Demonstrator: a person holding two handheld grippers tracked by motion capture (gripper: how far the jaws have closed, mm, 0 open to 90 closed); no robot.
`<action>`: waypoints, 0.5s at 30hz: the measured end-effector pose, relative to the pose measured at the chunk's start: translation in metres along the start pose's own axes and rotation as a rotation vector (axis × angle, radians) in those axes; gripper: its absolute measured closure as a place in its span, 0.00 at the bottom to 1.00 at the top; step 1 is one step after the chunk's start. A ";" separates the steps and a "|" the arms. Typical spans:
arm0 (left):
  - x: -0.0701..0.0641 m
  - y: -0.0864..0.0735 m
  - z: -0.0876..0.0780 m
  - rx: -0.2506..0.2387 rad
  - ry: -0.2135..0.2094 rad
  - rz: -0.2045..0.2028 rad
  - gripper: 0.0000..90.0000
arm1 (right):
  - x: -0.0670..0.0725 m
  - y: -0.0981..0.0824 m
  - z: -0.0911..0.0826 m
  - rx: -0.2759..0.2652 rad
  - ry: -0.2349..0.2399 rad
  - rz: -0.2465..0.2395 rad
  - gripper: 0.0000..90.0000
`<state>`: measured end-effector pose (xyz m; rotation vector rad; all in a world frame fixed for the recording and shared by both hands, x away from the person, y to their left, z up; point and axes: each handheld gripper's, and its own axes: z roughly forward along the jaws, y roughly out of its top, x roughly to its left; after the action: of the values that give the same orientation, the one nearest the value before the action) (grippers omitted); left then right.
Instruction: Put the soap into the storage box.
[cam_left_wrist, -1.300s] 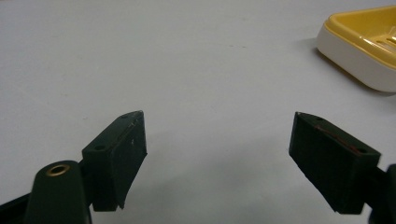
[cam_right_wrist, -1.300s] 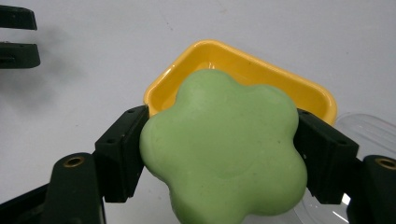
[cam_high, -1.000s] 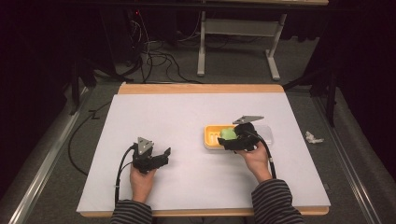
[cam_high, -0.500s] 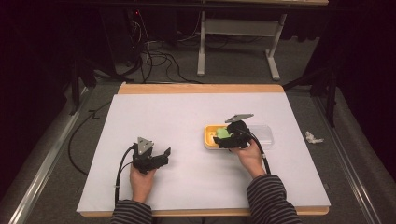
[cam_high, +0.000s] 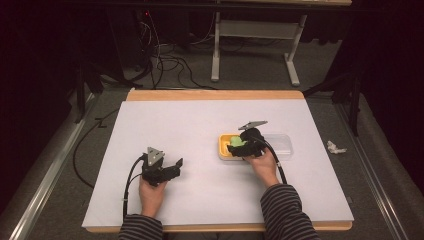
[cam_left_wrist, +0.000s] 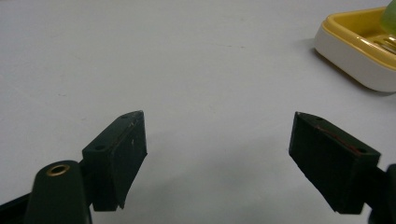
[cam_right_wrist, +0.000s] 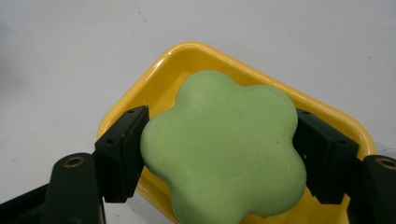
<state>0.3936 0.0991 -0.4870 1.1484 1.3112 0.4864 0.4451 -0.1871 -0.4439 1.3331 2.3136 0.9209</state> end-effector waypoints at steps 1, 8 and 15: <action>0.000 0.000 0.000 0.000 0.000 -0.001 0.22 | 0.000 0.000 0.001 0.003 -0.006 0.004 0.30; 0.000 0.000 0.000 -0.001 -0.002 -0.002 0.22 | -0.001 0.001 0.000 -0.018 -0.011 0.029 0.33; -0.001 0.000 0.000 -0.003 -0.003 -0.004 0.22 | -0.001 0.000 -0.003 -0.026 -0.011 0.031 0.33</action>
<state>0.3932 0.0986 -0.4867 1.1427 1.3100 0.4837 0.4442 -0.1886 -0.4419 1.3639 2.2708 0.9479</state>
